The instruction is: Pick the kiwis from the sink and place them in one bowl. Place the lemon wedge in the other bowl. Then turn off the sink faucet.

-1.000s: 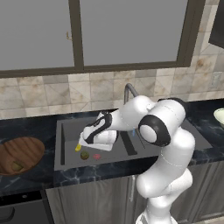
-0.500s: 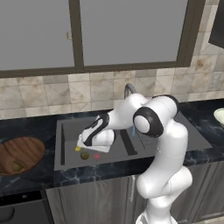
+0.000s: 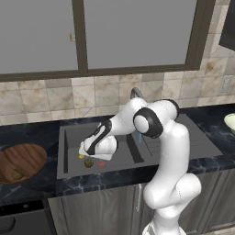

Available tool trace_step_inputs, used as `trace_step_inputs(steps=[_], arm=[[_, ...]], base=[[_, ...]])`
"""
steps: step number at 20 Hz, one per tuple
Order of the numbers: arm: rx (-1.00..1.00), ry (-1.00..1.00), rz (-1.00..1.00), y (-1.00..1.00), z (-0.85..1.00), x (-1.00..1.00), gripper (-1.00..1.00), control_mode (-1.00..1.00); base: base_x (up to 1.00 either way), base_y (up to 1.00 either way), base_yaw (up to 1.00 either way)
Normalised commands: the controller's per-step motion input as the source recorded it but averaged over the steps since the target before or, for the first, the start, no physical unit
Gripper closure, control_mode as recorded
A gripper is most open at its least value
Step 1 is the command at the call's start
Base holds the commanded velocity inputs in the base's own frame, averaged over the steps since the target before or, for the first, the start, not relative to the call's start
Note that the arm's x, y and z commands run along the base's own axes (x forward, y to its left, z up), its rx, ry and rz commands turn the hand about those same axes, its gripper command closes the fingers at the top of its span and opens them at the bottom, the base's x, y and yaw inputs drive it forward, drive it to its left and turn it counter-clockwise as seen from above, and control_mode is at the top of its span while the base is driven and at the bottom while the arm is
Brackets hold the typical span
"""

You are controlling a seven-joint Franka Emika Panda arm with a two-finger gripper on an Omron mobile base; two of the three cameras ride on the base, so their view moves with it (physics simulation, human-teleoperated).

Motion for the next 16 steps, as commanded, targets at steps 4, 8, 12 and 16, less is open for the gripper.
trace_step_inputs(steps=[4, 8, 12, 16], arm=[[0.0, -0.01, 0.0, 0.14, -0.22, 0.27, -1.0, -1.0], [0.0, 0.0, 0.0, 0.1, -0.19, 0.24, -1.0, -1.0], [0.0, 0.0, 0.0, 0.04, -0.19, 0.24, -1.0, -1.0], [0.0, 0.0, 0.0, 0.01, -0.16, 0.19, -1.0, -1.0]], base=[[0.0, 0.0, 0.0], [0.0, 0.0, 0.0], [0.0, 0.0, 0.0], [0.0, 0.0, 0.0]])
